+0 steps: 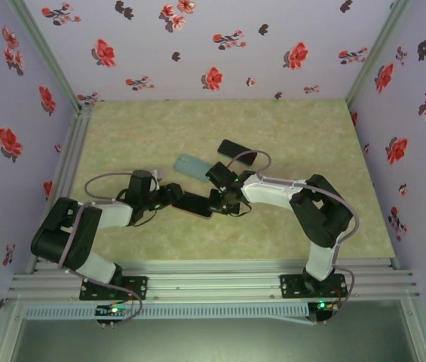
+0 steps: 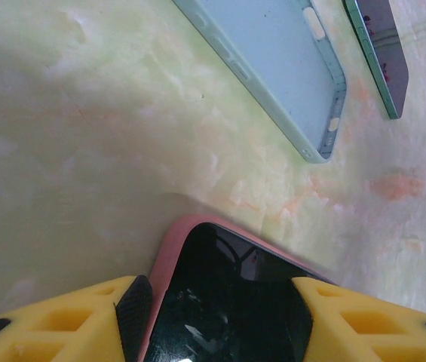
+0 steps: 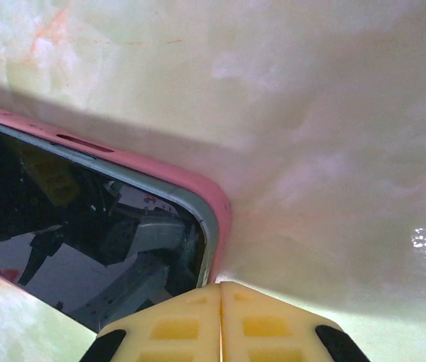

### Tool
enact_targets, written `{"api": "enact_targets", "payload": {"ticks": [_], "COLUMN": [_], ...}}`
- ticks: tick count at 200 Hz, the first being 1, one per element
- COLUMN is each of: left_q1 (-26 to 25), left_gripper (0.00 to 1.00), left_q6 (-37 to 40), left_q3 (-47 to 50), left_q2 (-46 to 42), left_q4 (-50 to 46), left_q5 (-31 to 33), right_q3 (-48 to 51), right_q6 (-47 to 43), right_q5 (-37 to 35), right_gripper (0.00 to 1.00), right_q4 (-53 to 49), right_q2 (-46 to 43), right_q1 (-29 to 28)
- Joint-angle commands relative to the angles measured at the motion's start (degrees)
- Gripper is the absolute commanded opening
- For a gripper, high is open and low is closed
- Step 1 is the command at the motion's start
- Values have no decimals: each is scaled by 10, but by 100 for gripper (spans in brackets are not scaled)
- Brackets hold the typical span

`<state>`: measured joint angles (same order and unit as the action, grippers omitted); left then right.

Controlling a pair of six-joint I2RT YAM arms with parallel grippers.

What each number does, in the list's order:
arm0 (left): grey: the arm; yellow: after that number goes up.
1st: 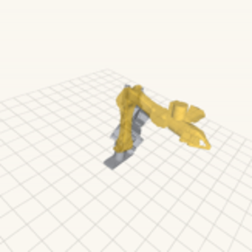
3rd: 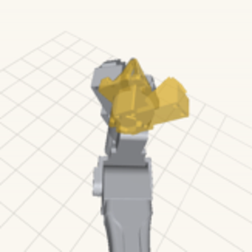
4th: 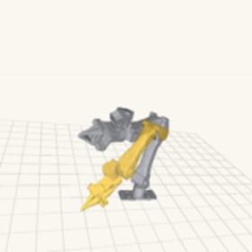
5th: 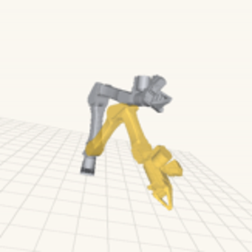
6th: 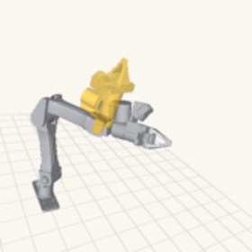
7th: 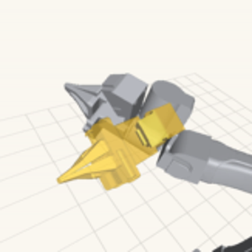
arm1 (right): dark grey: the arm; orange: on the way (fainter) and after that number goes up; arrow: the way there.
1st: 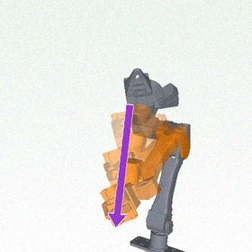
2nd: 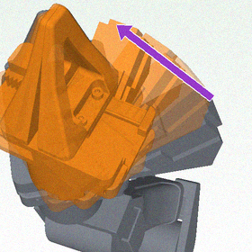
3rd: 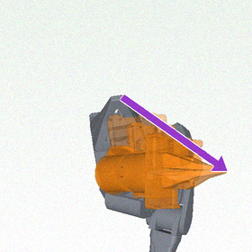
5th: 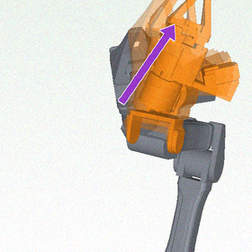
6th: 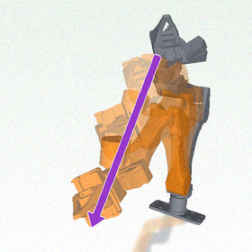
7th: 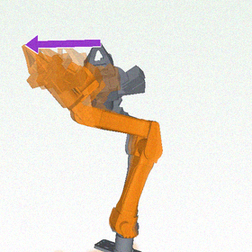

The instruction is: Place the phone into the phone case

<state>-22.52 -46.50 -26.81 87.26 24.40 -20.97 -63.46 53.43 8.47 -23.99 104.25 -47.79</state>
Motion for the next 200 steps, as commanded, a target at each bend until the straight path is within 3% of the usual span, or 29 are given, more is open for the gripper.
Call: {"api": "enact_targets", "payload": {"ticks": [1, 50, 95, 200], "left_q1": [3, 10, 12, 16], "left_gripper": [55, 55, 56, 56], "left_q6": [9, 14, 16, 16], "left_q3": [8, 8, 10, 21], "left_q2": [-19, -30, -33, -35], "left_q4": [-18, -27, -29, -23], "left_q5": [-4, -3, -3, -2], "right_q3": [18, 36, 20, -11], "right_q6": [-17, -18, -19, -5], "right_q5": [-31, -43, -43, -12], "right_gripper": [11, 15, 0, 0], "right_q4": [21, 7, 1, 26], "right_q2": [-8, -48, -70, -6], "right_q1": [-2, -2, -21, -56]}}
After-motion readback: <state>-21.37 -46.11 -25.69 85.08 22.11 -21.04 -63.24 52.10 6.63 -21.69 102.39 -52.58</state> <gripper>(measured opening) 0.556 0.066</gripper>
